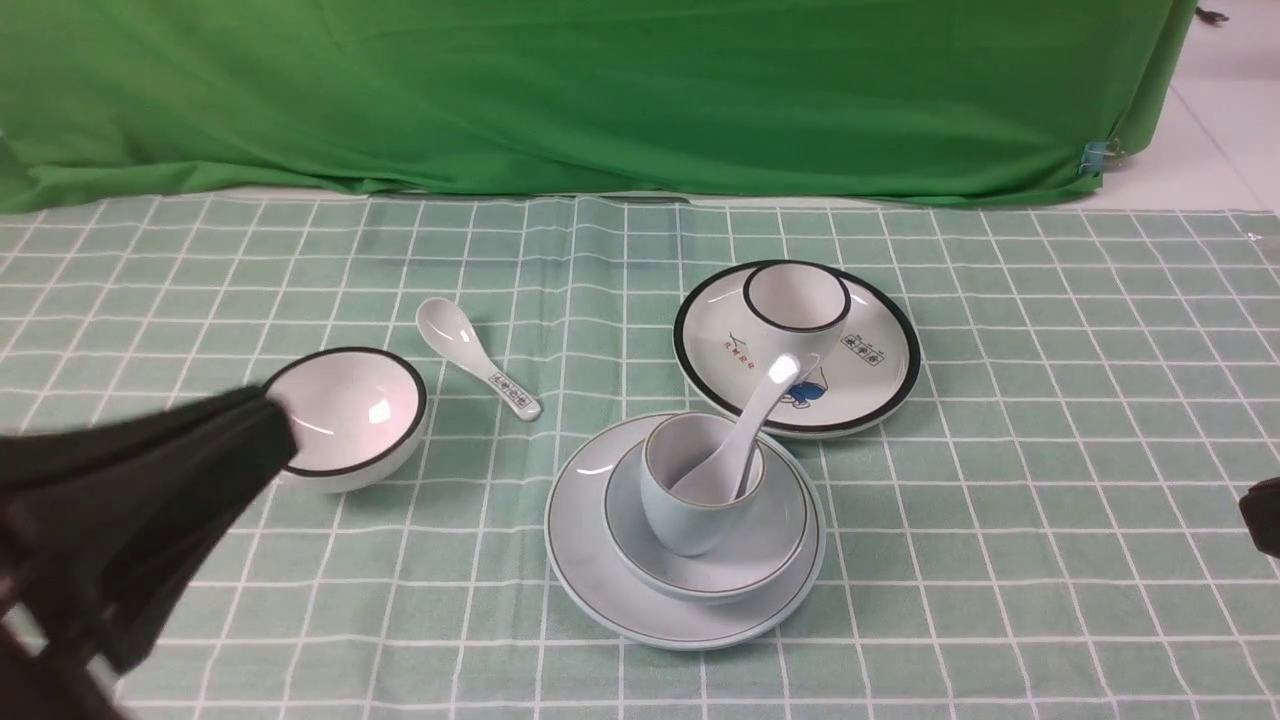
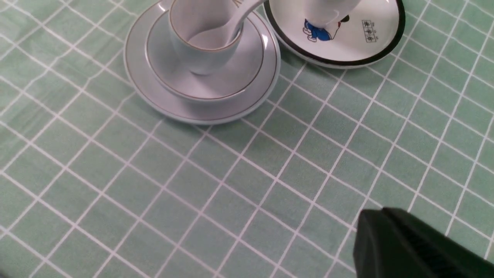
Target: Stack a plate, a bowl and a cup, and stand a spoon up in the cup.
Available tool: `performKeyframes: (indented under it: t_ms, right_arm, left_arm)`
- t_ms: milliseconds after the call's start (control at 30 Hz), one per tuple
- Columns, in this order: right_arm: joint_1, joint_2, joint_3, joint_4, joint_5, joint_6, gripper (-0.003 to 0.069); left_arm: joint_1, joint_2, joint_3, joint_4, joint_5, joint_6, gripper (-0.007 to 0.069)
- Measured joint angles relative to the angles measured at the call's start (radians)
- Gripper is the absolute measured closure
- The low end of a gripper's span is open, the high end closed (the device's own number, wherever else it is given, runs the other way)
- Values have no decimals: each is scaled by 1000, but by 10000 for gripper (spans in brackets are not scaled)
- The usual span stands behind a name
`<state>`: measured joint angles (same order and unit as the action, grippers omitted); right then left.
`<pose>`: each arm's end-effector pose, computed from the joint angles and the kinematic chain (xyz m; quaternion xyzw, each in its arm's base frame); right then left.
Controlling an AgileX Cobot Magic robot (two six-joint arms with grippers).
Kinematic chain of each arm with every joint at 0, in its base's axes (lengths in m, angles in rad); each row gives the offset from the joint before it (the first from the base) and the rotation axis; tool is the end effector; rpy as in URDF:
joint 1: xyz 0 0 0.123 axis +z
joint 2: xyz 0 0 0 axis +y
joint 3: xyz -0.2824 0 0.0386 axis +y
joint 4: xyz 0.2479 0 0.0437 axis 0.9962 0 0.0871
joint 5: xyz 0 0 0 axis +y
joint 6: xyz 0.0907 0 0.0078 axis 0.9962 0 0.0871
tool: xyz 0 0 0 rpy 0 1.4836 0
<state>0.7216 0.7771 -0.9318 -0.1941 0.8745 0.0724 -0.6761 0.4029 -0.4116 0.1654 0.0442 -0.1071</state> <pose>0.1117 0.0804 0.3773 -0.3038 0.8345 0.0869 0.4515 0.0736 -0.0581 0.3197 0.2446 0.6434 -0.2182 0.6918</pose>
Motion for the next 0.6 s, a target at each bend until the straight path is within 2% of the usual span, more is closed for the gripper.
performKeyframes:
  t_ms: [200,600]
  right_arm:
    - [0,0,0,8,4,50,635]
    - [0,0,0,9,4,53,606]
  left_arm:
    - [0,-126,99,0,14,0,615]
    - [0,-129,159,0,44,0,613]
